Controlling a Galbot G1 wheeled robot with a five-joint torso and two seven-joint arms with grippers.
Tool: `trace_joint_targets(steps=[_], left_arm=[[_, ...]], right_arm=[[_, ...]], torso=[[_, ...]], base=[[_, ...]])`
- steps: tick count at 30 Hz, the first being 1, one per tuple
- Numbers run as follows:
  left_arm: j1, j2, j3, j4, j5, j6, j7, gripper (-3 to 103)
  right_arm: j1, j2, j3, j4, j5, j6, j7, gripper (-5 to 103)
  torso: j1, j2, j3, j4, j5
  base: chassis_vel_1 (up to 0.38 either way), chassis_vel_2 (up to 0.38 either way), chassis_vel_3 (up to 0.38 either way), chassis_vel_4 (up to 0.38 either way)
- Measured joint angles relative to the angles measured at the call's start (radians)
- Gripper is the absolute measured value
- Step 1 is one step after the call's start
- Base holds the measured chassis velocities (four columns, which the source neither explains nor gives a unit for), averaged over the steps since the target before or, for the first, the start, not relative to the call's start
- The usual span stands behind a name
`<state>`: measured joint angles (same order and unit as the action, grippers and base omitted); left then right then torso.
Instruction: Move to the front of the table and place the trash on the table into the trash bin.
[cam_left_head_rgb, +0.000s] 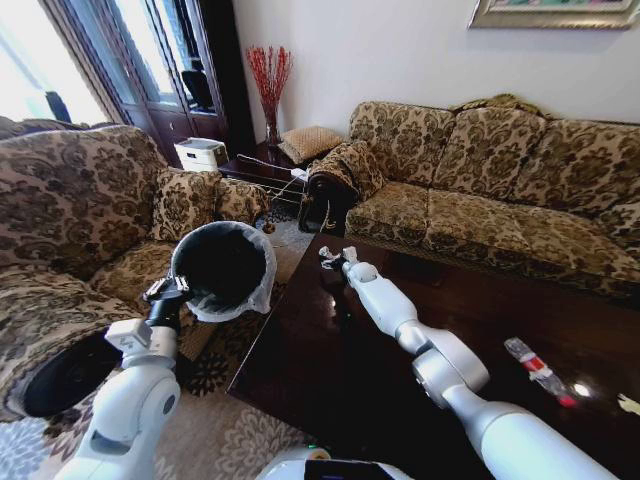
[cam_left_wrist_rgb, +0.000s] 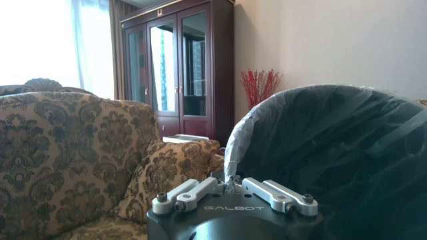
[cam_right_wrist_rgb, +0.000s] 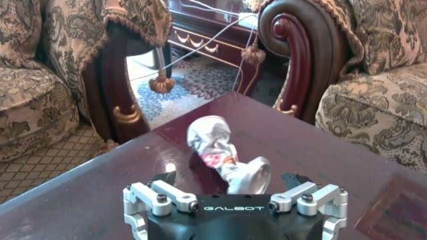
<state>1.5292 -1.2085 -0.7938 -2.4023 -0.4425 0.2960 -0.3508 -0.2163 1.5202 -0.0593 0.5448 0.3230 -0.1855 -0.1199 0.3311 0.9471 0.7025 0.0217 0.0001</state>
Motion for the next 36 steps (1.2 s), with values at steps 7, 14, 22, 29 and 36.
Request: trace_joint_targets(steps=[7,14,22,29,36], left_arm=[[0.018,-0.007,0.000,-0.014,0.007,-0.002,0.002,2],[0.042,-0.014,-0.001,-0.029,0.019,-0.005,0.004,2],[0.071,-0.019,-0.005,-0.040,0.035,-0.021,0.013,2],[0.080,-0.024,-0.004,-0.050,0.039,-0.023,0.016,2],[0.094,-0.024,-0.011,-0.064,0.040,-0.023,0.017,2]], right_arm=[[-0.005,0.005,0.028,-0.020,-0.024,0.014,-0.014,100],[-0.023,0.028,0.080,-0.052,-0.053,0.040,-0.048,100],[-0.044,0.051,0.127,-0.077,-0.077,0.083,-0.065,89],[-0.057,0.051,0.132,-0.063,-0.088,0.090,-0.065,62],[-0.067,0.048,0.127,-0.043,-0.093,0.087,-0.059,35]], torso=[[0.000,0.000,0.000,0.0001,-0.0001],[0.000,0.000,0.000,0.0000,-0.0001],[0.000,0.000,0.000,0.0002,-0.0001],[0.000,0.000,0.000,0.0002,-0.0001],[0.000,0.000,0.000,-0.0001,-0.0004]], base=[[0.000,0.000,0.000,0.000],[0.000,0.000,0.000,0.000],[0.000,0.000,0.000,0.000],[0.000,0.000,0.000,0.000],[0.000,0.000,0.000,0.000]])
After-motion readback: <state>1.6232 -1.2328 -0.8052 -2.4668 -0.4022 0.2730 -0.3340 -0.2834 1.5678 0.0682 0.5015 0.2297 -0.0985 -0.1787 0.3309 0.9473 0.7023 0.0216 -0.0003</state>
